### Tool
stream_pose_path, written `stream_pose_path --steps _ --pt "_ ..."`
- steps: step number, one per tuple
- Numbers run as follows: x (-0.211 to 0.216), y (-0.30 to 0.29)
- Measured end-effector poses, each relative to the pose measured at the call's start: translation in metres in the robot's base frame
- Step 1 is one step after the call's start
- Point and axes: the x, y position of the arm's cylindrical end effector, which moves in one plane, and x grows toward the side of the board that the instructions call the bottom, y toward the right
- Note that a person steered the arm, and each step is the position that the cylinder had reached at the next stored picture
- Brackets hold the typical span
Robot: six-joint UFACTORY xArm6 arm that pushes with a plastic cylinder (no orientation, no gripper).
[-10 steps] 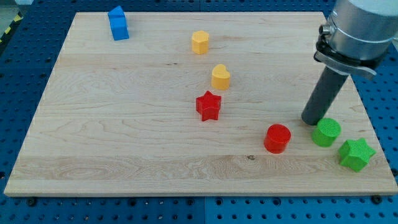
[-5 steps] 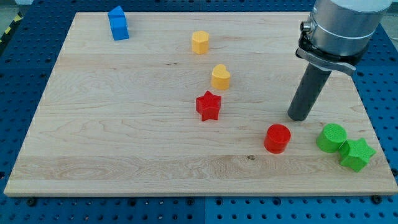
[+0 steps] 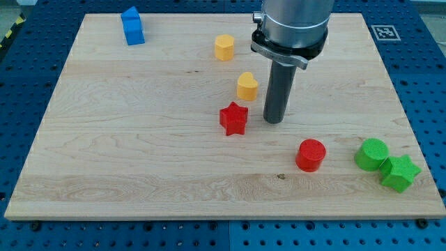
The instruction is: Push the yellow heart to the top right of the board
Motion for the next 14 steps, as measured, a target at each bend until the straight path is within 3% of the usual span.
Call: stream_pose_path --steps 2,3,7,11,14 --pt "-0.015 -0.054" --pt "-0.017 -0.054" --pt "-0.071 -0.034" --pt "-0.137 0.064" --pt "-0.159 0.024"
